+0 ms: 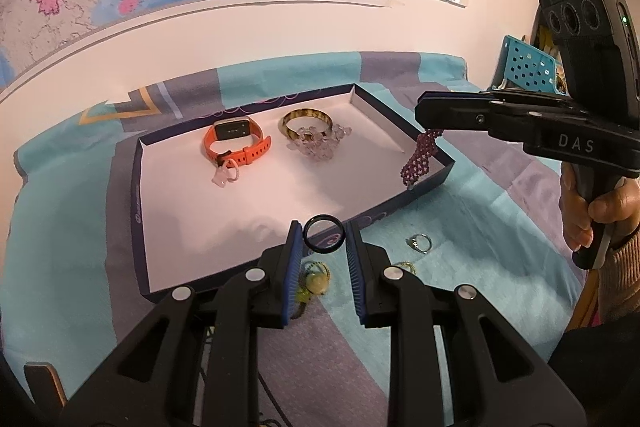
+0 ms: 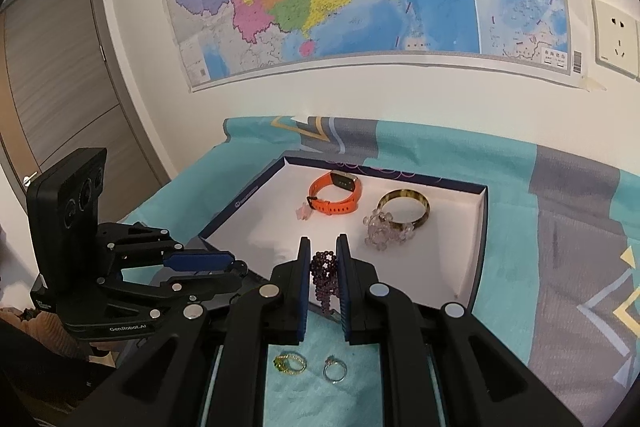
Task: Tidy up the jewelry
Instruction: 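Lift and carry the black ring and red necklace over the box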
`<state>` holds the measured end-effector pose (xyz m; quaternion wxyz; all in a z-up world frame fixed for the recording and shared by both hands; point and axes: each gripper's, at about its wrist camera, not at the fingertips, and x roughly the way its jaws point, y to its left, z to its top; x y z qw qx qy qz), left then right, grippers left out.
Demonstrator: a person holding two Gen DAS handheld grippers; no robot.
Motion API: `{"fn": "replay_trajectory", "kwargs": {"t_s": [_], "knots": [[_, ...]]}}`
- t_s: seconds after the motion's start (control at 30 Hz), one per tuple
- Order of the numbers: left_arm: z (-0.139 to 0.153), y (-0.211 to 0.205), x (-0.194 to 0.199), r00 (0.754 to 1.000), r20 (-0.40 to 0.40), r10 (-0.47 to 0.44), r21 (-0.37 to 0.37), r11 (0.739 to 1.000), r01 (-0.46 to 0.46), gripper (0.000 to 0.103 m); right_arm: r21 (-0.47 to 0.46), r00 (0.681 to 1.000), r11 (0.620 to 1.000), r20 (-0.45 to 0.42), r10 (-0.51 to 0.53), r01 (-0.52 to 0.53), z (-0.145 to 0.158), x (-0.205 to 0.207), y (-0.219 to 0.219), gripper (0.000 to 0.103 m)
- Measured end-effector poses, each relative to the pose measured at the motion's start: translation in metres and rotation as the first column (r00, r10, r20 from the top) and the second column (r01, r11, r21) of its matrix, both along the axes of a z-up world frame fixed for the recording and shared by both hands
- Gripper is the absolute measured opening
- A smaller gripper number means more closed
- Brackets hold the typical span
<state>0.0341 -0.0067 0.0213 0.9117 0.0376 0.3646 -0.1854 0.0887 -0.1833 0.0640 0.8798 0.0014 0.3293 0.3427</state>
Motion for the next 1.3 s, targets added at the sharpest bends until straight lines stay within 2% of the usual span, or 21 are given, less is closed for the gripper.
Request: {"fn": "replay_trajectory", "kwargs": {"t_s": [0.63, 1.3], "knots": [[-0.001, 0.006, 0.027, 1.000, -0.014, 0.028, 0.003, 1.000, -0.028, 0.022, -0.026, 1.000, 1.000, -0.007, -0.003, 0.003, -0.006, 0.026, 0.017, 0.011], [-0.013, 0.012, 0.058, 0.996, -0.065, 0.058, -0.011, 0.998, -0.059, 0.022, -0.039, 0.999, 0.999, -0.044, 0.015, -0.017, -0.019, 0.059, 0.040, 0.011]]}}
